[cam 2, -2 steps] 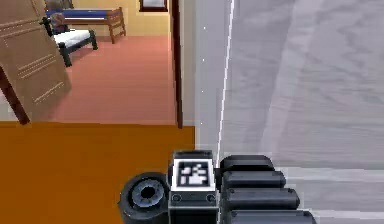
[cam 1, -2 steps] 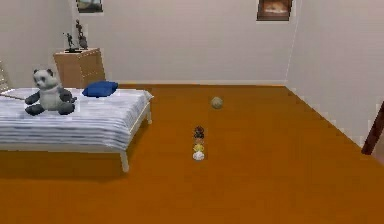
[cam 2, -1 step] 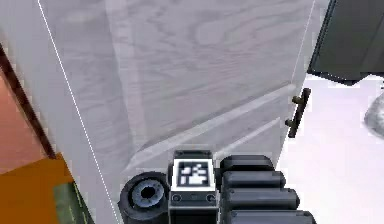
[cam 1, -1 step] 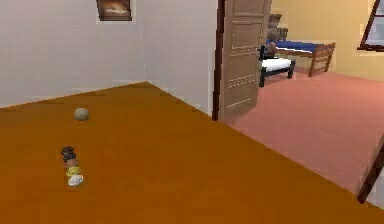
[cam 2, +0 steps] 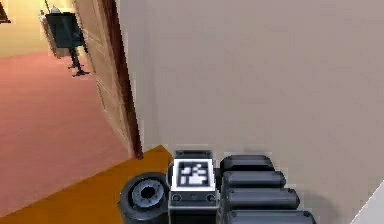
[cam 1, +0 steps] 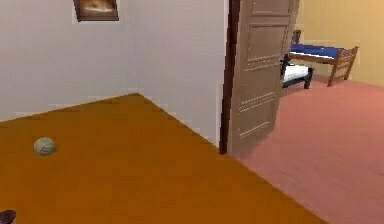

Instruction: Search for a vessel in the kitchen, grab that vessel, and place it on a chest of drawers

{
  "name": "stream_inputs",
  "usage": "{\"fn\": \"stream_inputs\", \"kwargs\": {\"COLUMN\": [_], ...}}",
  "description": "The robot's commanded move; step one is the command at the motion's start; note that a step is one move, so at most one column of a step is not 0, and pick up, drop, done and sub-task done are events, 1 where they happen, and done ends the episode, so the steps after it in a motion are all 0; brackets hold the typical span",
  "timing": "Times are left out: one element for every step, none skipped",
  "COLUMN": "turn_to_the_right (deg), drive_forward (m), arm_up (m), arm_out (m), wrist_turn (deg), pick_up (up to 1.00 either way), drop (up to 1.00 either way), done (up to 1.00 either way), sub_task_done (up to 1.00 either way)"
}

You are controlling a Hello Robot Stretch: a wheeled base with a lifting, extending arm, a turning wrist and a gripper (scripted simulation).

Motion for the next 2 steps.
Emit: {"fn": "stream_inputs", "kwargs": {"turn_to_the_right": [45.0,0.0], "drive_forward": [0.0,1.0], "arm_up": [0.0,0.0], "arm_out": [0.0,0.0], "wrist_turn": [0.0,0.0], "pick_up": [0.0,0.0], "drop": [0.0,0.0], "done": [0.0,0.0], "sub_task_done": [0.0,0.0]}}
